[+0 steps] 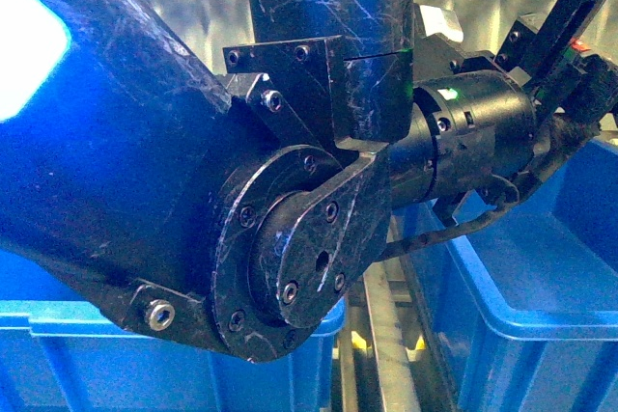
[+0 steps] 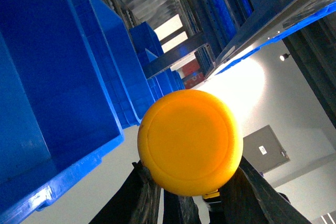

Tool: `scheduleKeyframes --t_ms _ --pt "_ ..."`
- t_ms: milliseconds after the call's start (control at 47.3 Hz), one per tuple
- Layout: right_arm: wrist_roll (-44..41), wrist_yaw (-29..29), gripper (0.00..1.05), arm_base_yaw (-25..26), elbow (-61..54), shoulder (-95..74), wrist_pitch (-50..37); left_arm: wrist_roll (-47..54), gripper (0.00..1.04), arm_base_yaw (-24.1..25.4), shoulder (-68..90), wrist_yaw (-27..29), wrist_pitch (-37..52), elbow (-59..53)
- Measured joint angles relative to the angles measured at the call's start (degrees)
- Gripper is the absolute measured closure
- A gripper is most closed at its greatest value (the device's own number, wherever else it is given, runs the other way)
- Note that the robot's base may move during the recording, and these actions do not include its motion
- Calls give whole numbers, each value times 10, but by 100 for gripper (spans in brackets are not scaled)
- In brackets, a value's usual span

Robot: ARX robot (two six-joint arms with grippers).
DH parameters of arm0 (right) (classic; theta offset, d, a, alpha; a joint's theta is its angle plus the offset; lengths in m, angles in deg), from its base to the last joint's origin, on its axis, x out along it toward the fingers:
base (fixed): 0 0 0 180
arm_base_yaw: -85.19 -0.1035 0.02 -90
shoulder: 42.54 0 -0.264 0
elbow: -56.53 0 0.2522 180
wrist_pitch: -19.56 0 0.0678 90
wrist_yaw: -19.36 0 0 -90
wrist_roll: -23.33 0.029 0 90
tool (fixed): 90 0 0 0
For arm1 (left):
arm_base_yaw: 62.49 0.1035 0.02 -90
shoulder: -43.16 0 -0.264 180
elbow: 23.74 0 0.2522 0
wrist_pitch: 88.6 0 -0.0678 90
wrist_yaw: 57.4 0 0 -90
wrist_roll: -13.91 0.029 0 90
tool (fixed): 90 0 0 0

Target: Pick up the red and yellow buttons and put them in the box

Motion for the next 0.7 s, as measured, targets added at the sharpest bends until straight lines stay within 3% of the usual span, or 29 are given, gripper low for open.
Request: scheduleKeyframes --t_ms 63,254,444,698 --pt "1 1 77 3 -1 0 -1 1 81 0 0 7 -1 0" --pt "-13 2 78 11 -5 -3 -10 37 48 0 0 69 -9 1" --pt "-16 -7 78 31 -15 -15 -24 58 7 18 -24 132 -16 -3" --pt "-33 0 78 43 -22 -18 -13 127 8 40 -144 182 -59 -91"
